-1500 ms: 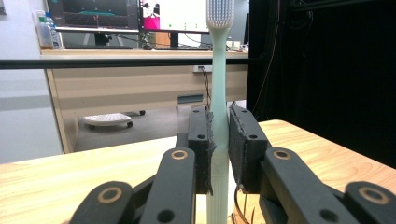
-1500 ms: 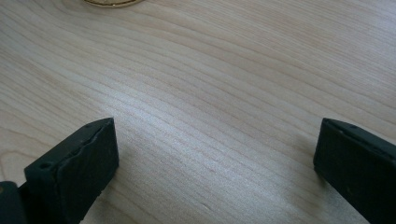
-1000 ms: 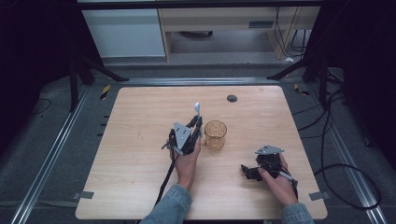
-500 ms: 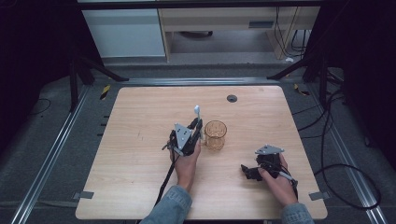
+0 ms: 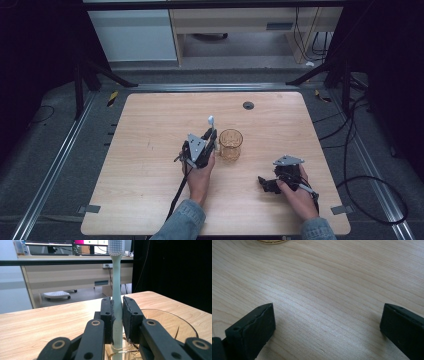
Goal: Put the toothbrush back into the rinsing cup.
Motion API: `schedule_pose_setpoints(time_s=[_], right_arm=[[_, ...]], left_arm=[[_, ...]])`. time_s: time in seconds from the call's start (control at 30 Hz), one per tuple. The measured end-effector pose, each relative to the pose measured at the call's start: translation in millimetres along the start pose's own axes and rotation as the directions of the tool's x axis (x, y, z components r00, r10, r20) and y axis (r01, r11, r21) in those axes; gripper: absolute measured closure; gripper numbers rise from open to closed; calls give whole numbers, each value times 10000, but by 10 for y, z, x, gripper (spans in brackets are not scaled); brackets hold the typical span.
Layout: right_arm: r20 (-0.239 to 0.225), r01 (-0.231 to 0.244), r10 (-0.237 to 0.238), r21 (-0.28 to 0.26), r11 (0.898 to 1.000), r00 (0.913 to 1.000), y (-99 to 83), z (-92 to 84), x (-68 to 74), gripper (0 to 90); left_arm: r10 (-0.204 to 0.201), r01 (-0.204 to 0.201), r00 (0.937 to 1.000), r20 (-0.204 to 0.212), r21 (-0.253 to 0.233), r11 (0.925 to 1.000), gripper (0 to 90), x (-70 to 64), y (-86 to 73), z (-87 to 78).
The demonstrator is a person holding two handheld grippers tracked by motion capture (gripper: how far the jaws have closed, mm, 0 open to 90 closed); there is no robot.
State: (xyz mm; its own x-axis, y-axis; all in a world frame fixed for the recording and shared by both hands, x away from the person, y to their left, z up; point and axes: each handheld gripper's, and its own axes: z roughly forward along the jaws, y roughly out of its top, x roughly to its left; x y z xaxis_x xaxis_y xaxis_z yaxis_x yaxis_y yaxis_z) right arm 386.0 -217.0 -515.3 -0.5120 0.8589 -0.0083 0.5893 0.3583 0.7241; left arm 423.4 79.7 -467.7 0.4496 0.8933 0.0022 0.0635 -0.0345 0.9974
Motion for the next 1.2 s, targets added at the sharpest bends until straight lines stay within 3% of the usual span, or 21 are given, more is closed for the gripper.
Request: schedule_pose_setpoints(time_s=[1.2], right_arm=[[4,-1,1,4,10000,10000,0,0,0,4]], left_arm=[[8,-10,10000,23,549,9985,783,-11,-68,28]])
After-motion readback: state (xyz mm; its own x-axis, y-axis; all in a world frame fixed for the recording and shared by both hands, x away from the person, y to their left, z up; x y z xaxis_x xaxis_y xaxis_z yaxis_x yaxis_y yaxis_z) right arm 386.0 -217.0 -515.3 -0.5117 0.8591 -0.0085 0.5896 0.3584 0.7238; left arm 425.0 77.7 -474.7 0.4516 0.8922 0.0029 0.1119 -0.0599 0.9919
